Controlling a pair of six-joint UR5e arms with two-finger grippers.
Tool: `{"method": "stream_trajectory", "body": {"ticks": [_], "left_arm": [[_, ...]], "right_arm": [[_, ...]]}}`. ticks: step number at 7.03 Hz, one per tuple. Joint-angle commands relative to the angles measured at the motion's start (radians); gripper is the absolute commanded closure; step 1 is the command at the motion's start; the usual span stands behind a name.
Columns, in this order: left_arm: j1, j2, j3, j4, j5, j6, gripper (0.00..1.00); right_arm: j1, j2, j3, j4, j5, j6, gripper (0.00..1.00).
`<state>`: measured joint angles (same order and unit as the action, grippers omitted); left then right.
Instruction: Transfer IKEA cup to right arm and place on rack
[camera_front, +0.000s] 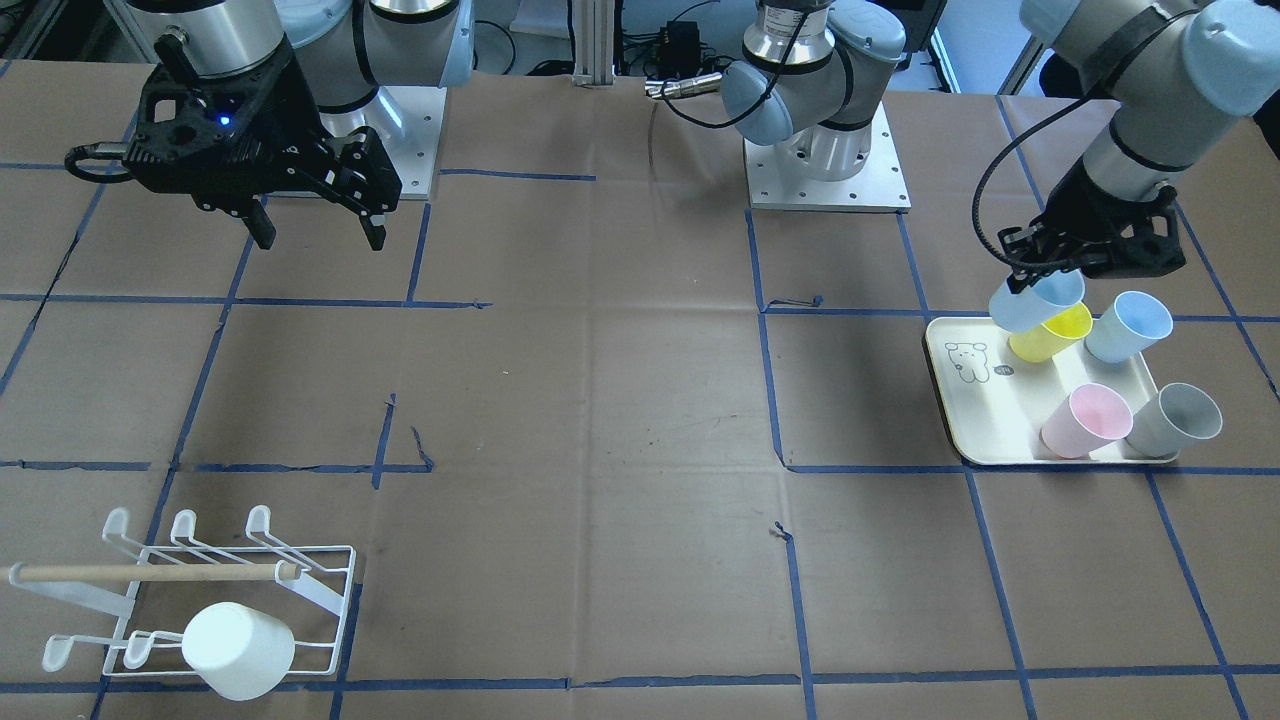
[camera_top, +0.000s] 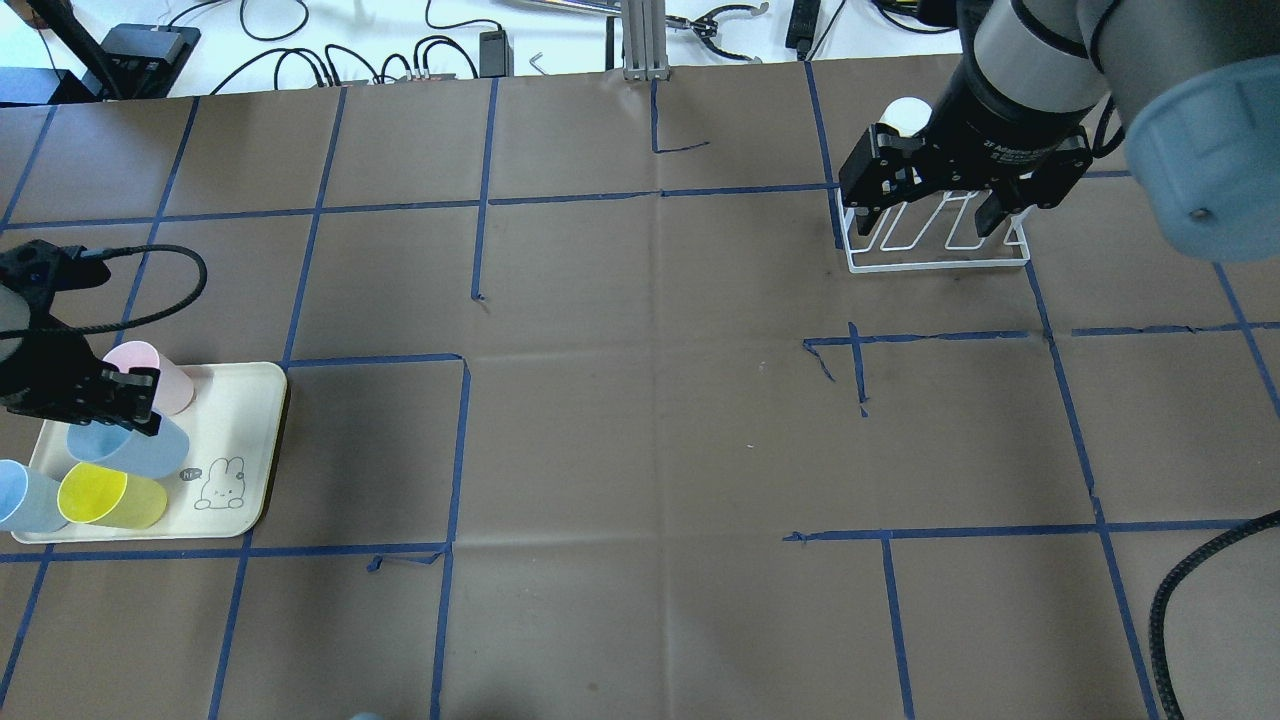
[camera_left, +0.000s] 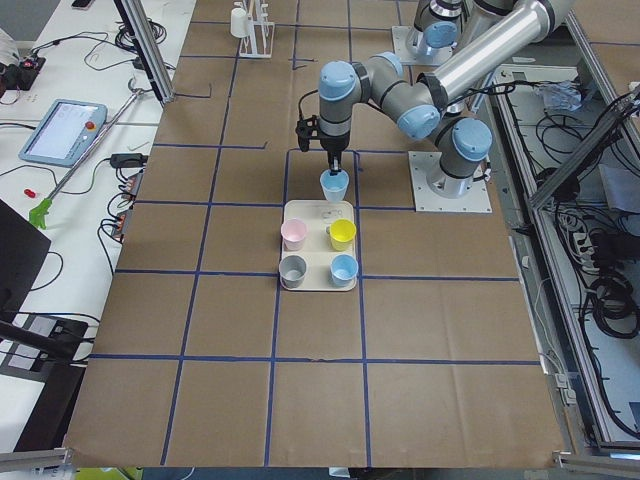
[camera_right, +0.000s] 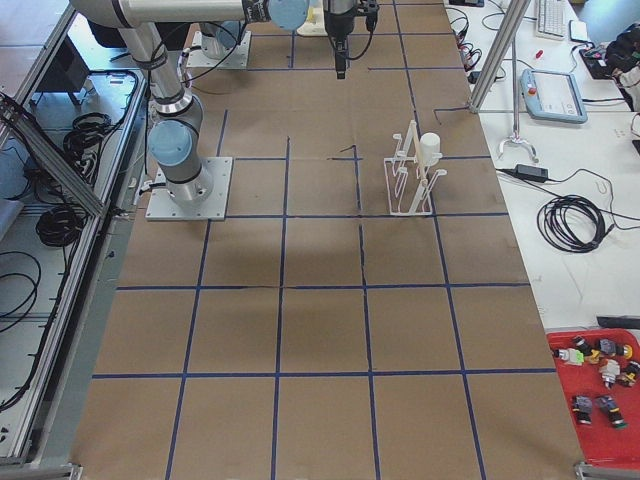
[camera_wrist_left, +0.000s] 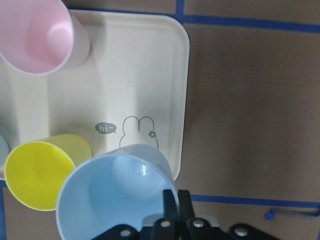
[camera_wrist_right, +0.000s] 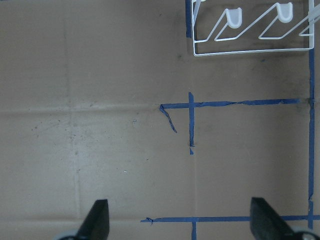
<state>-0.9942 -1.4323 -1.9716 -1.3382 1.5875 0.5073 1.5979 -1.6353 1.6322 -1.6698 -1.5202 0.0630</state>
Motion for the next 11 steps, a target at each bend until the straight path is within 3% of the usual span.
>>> {"method": "stream_trajectory", "body": {"ticks": [1, 2, 4, 6, 7, 11], "left_arm": [[-0.013, -0.058, 0.221, -0.145, -0.009, 0.000, 1.00], [-0.061, -0.103, 0.306, -0.151, -0.018, 0.000, 1.00], [-0.165, -0.175, 0.413, -0.139, -0.071, 0.014, 1.00], [-0.233, -0.198, 0.416, -0.020, -0.261, 0.014, 1.00], [-0.266, -0.210, 0.413, 0.026, -0.349, 0.013, 1.00], [-0.339, -0.224, 0.357, 0.207, -0.842, 0.017, 1.00]], "right_arm": [[-0.001, 0.000, 0.000, -0.005, 0.002, 0.001, 0.00], [-0.001, -0.001, 0.003, -0.007, 0.005, 0.006, 0.00], [0.002, 0.009, 0.014, -0.062, 0.020, 0.242, 0.00], [0.034, 0.012, 0.066, -0.167, 0.095, 0.468, 0.00], [0.045, 0.006, 0.118, -0.288, 0.142, 0.621, 0.00], [0.051, -0.003, 0.320, -0.854, 0.305, 1.091, 0.00]]}}
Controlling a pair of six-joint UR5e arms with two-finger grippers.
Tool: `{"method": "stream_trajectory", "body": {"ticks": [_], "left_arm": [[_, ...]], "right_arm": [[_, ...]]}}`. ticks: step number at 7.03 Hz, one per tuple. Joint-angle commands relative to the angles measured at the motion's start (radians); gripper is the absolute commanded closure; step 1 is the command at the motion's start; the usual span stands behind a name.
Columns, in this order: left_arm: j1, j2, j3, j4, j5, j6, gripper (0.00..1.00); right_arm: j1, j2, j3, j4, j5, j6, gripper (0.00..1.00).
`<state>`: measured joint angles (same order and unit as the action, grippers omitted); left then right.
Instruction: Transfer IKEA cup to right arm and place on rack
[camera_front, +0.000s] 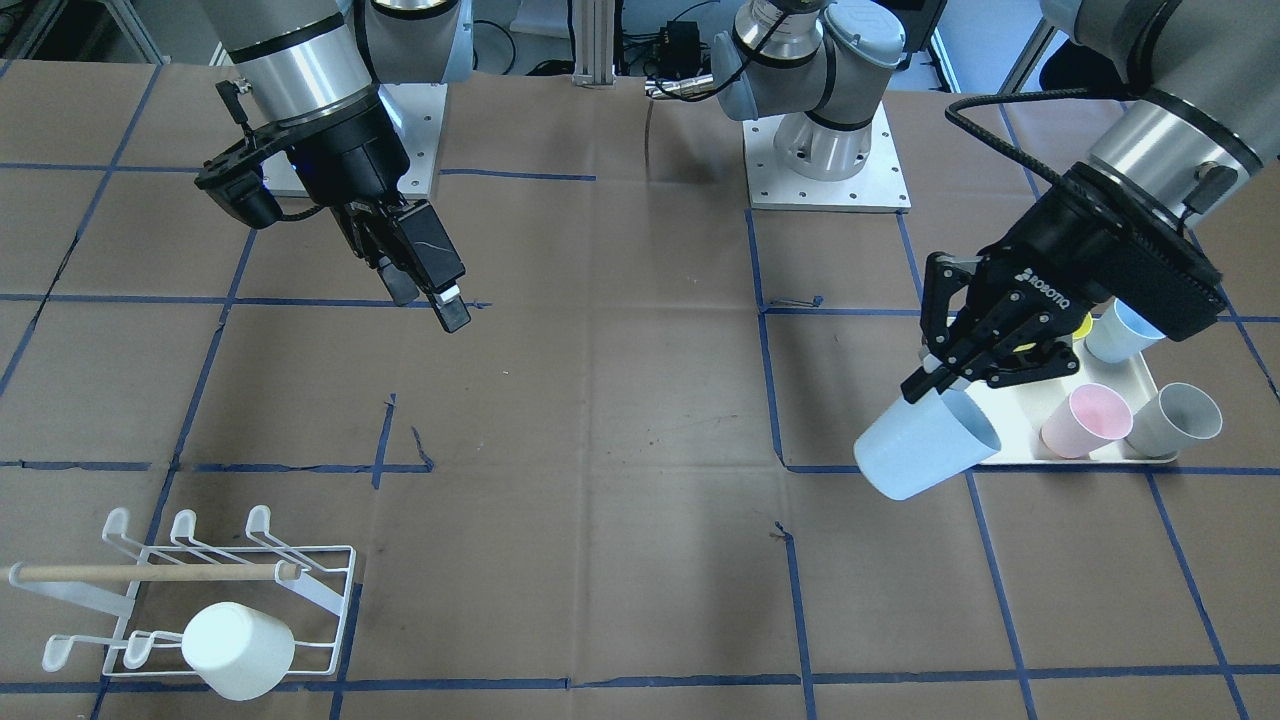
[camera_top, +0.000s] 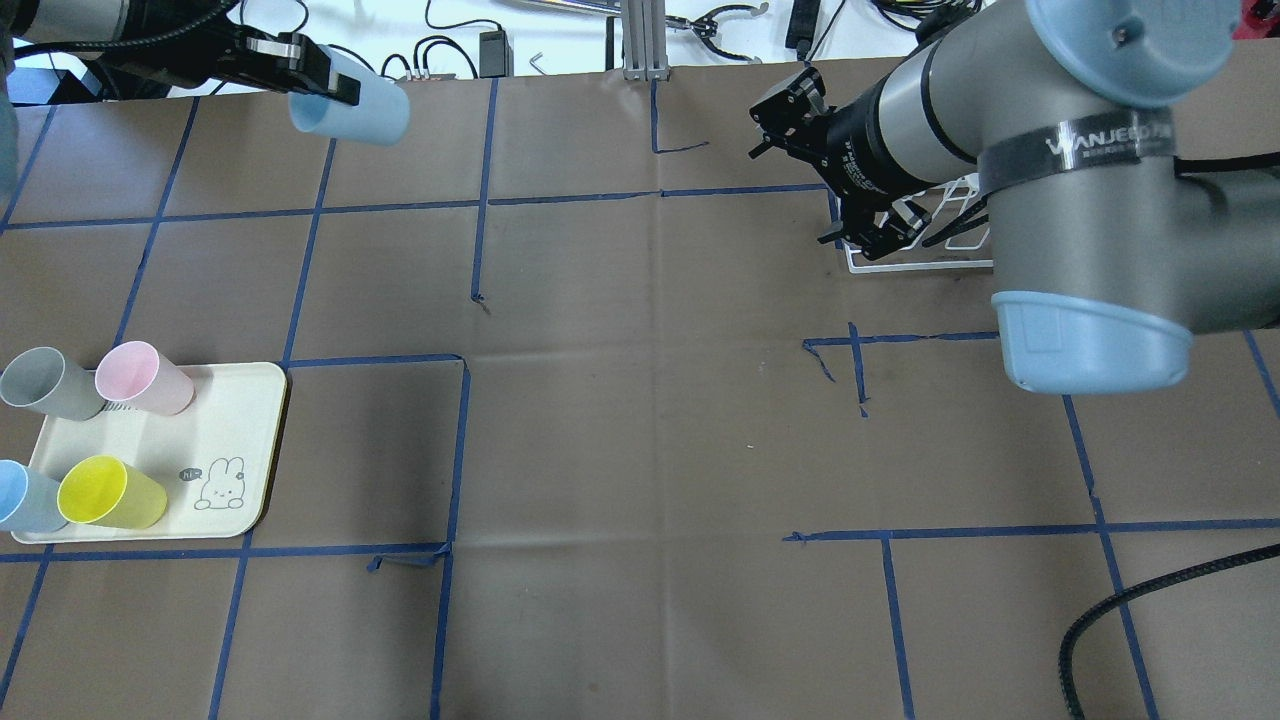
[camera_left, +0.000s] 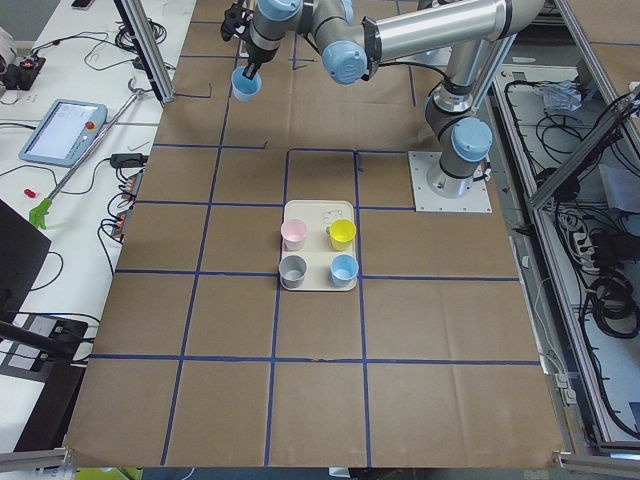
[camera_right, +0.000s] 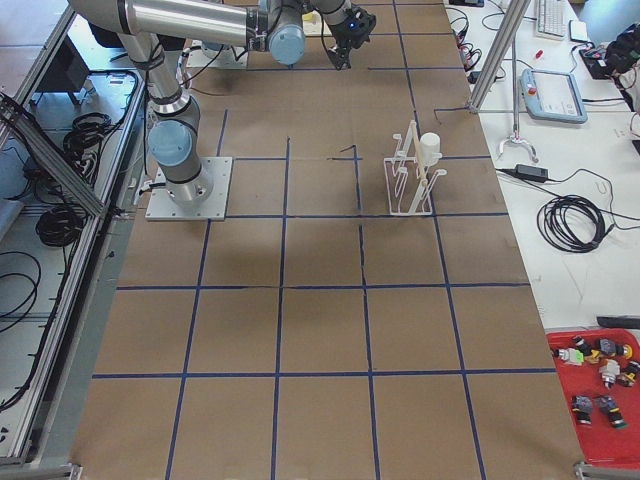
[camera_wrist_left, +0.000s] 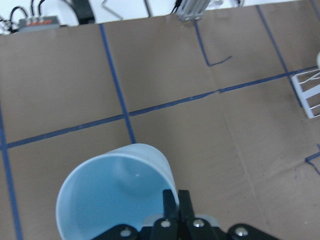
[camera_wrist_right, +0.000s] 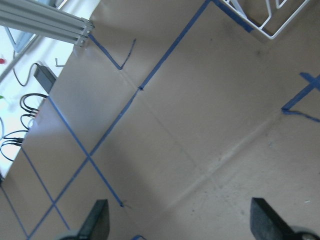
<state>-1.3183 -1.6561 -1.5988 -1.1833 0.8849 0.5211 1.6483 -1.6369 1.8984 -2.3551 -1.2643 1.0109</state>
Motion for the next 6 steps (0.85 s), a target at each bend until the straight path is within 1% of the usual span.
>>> {"method": "stream_trajectory", "body": {"ticks": [1, 2, 3, 4, 5, 6], "left_arm": [[-0.038, -0.001, -0.054, 0.121, -0.227, 0.013, 1.00], [-0.062, -0.001, -0.120, 0.255, -0.291, 0.011, 1.00], [-0.079, -0.001, -0.195, 0.395, -0.325, 0.011, 1.00], [-0.093, -0.004, -0.269, 0.560, -0.354, 0.005, 1.00], [-0.113, -0.002, -0.330, 0.655, -0.372, 0.005, 1.00], [-0.128, -0.005, -0.373, 0.765, -0.373, 0.004, 1.00]], "right_arm": [[0.002, -0.001, 0.091, -0.252, 0.069, 0.261, 0.00], [0.008, 0.003, 0.131, -0.354, 0.071, 0.325, 0.00], [0.018, 0.009, 0.169, -0.472, 0.071, 0.371, 0.00], [0.022, 0.009, 0.185, -0.528, 0.077, 0.522, 0.00], [0.042, 0.008, 0.183, -0.568, 0.082, 0.684, 0.00], [0.056, 0.015, 0.186, -0.640, 0.091, 0.725, 0.00]]}}
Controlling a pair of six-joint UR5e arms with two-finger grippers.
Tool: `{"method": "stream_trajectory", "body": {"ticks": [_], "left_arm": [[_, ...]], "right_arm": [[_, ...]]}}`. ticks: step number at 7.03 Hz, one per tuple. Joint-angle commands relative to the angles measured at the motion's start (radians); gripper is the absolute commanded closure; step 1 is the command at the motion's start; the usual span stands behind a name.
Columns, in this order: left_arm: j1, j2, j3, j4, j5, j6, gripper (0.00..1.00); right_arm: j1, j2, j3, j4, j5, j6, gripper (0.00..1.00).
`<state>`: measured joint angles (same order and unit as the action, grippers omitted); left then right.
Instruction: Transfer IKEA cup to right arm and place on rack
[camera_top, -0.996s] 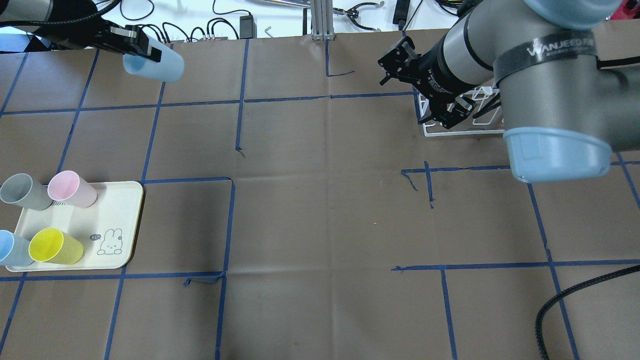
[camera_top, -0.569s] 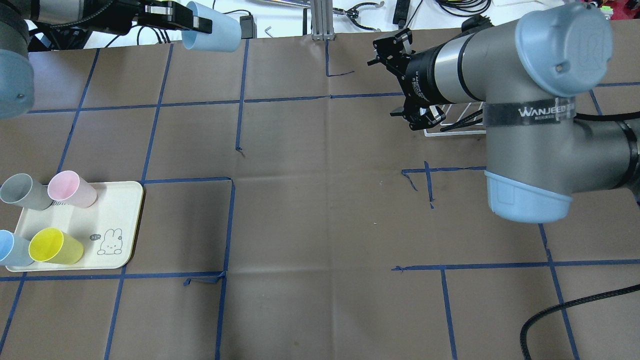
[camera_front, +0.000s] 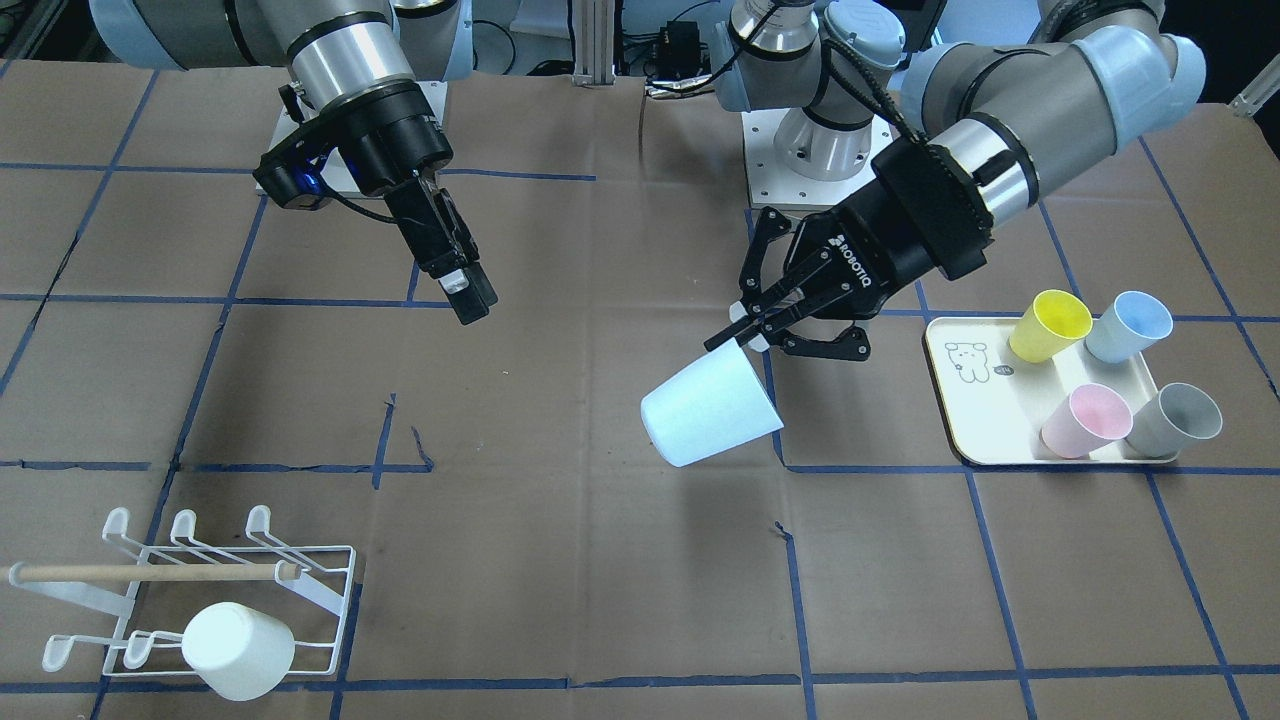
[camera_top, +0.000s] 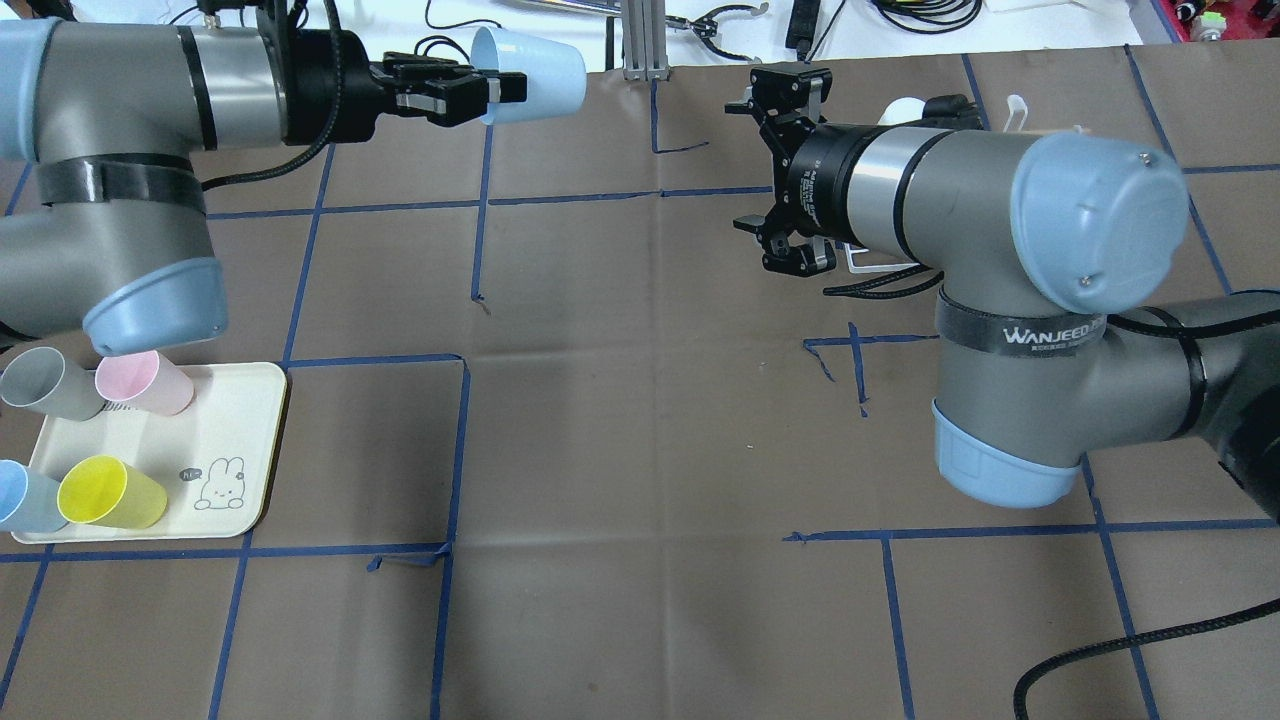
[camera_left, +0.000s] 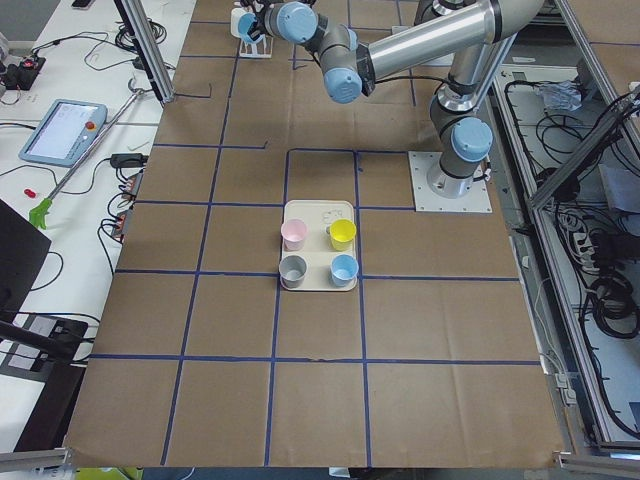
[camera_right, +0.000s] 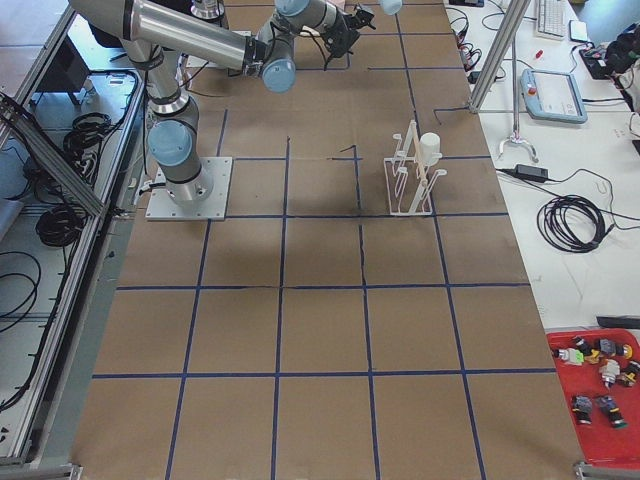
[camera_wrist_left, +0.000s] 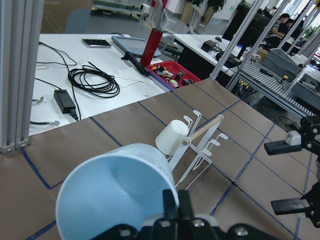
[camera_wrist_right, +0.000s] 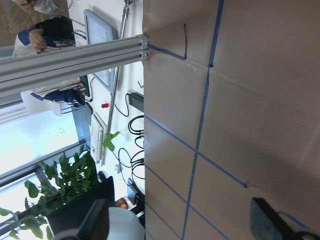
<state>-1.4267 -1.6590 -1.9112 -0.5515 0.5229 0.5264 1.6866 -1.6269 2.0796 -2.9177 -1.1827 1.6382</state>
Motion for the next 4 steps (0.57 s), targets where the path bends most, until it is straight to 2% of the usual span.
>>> {"method": "stream_trajectory", "body": {"ticks": [1, 4], "left_arm": [[-0.040, 0.001, -0.104, 0.200, -0.011, -0.002, 1.00], [-0.060, 0.001, -0.213, 0.391, -0.039, -0.012, 1.00]], "right_arm": [[0.019, 0.007, 0.004, -0.127, 0.008, 0.098, 0.00], [0.047, 0.010, 0.002, -0.115, 0.017, 0.104, 0.00]]}}
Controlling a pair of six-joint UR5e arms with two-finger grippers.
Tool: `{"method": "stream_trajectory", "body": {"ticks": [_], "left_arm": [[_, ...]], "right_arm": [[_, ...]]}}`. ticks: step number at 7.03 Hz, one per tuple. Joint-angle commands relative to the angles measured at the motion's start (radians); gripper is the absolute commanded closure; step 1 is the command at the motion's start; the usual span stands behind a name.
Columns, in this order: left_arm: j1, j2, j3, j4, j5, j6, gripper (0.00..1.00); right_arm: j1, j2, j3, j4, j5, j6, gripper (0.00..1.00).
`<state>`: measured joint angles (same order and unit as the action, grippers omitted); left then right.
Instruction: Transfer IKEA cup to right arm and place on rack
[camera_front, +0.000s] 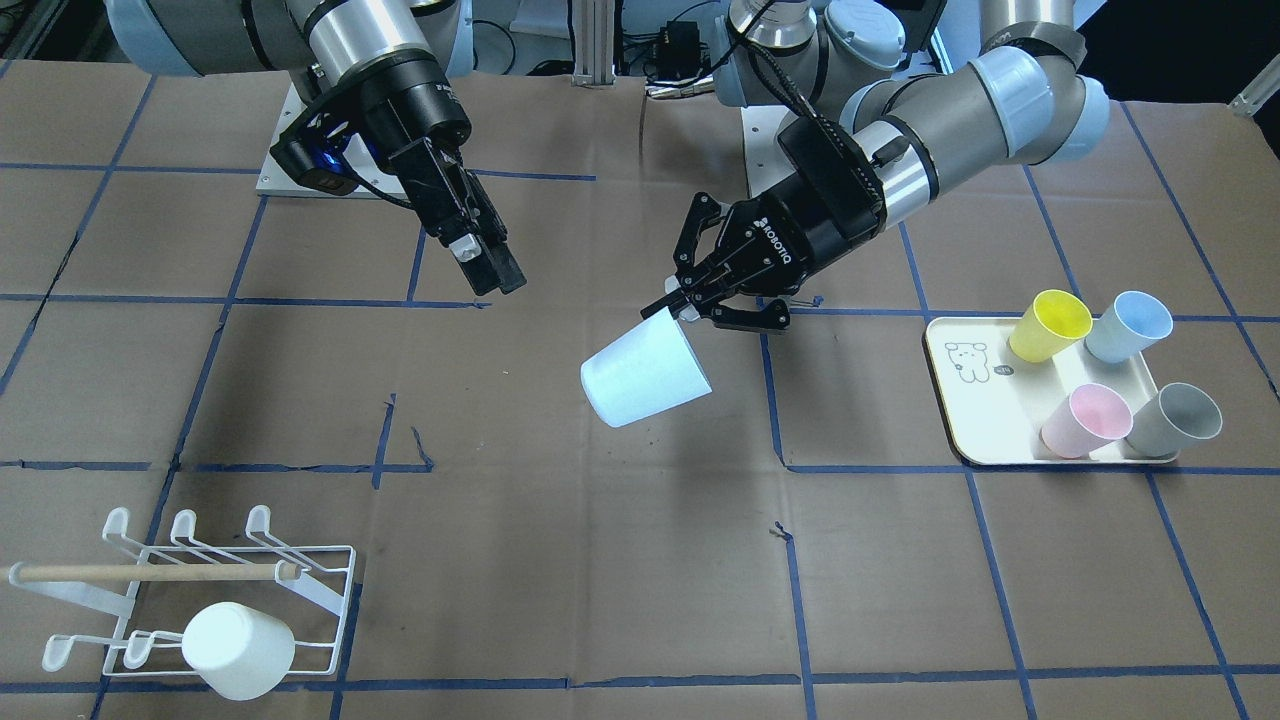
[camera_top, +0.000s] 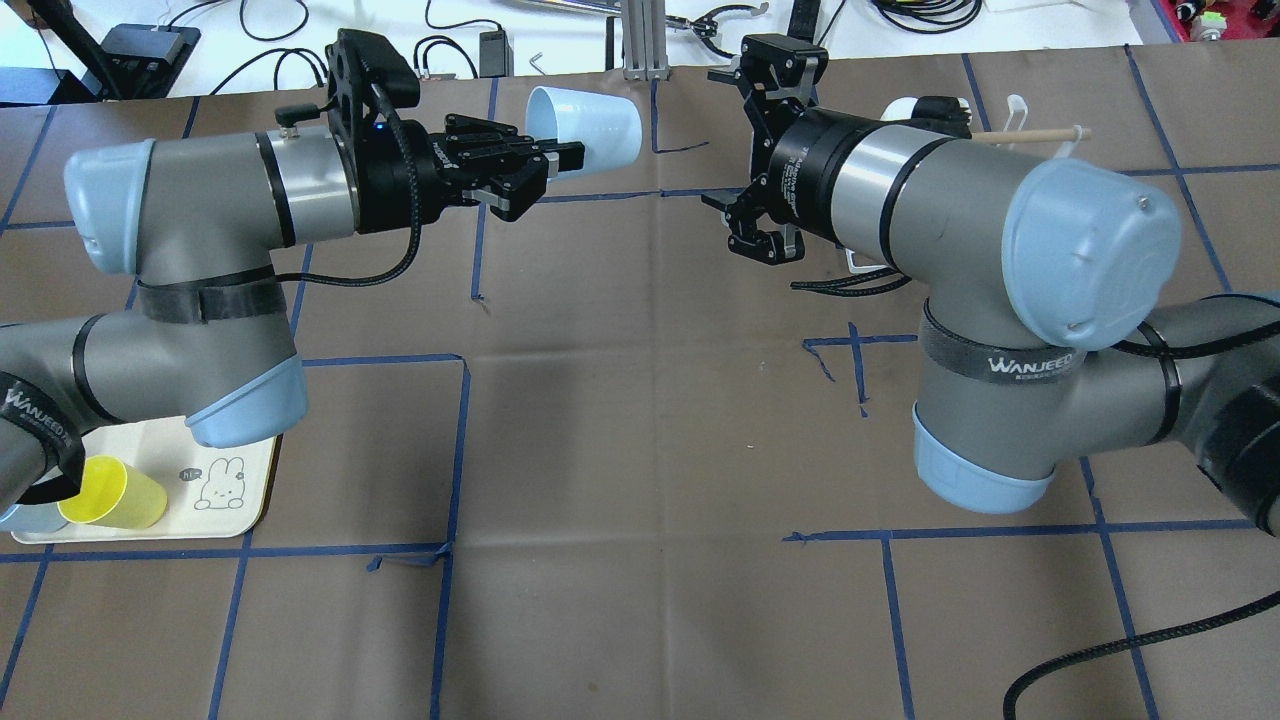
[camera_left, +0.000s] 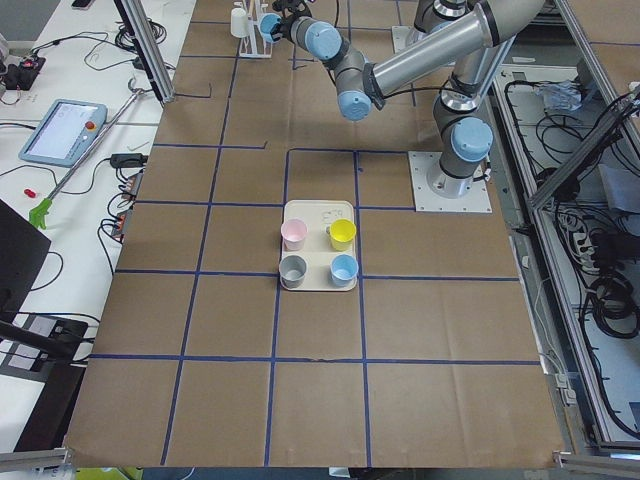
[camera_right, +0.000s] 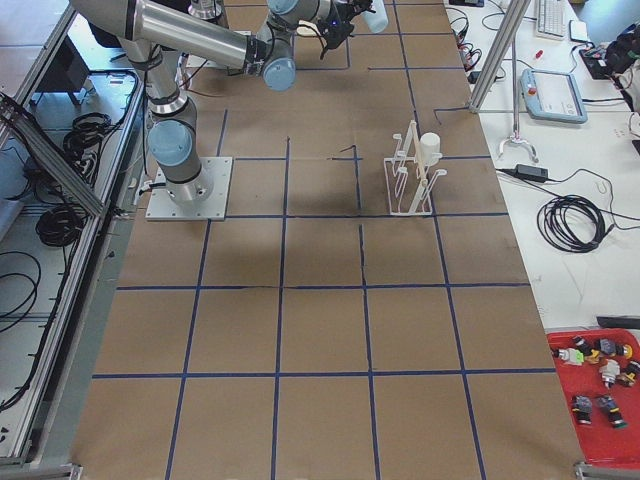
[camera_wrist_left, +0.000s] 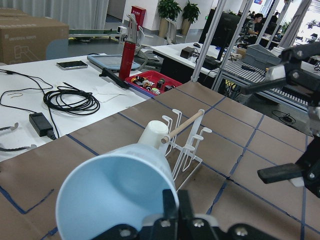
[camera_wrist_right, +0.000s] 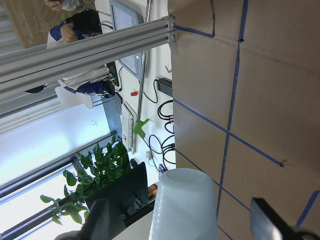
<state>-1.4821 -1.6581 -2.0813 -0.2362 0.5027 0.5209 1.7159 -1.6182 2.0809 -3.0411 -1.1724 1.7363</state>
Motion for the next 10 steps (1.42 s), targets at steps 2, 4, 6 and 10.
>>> {"method": "stream_trajectory", "body": {"ticks": [2, 4, 6, 10], "left_arm": [[-0.003, 0.000, -0.115, 0.202, -0.027, -0.030, 1.00], [-0.001, -0.031, -0.145, 0.305, -0.061, -0.088, 1.00], [-0.003, -0.086, -0.140, 0.464, -0.055, -0.226, 0.99], [-0.003, -0.106, -0.114, 0.529, -0.052, -0.302, 0.98]], "right_arm": [[0.036, 0.049, -0.008, 0.004, 0.008, 0.116, 0.00], [0.045, 0.060, -0.008, 0.005, 0.007, 0.117, 0.00], [0.059, 0.095, -0.012, -0.001, 0.008, 0.112, 0.00], [0.091, 0.109, -0.016, 0.007, 0.005, 0.109, 0.00]]}}
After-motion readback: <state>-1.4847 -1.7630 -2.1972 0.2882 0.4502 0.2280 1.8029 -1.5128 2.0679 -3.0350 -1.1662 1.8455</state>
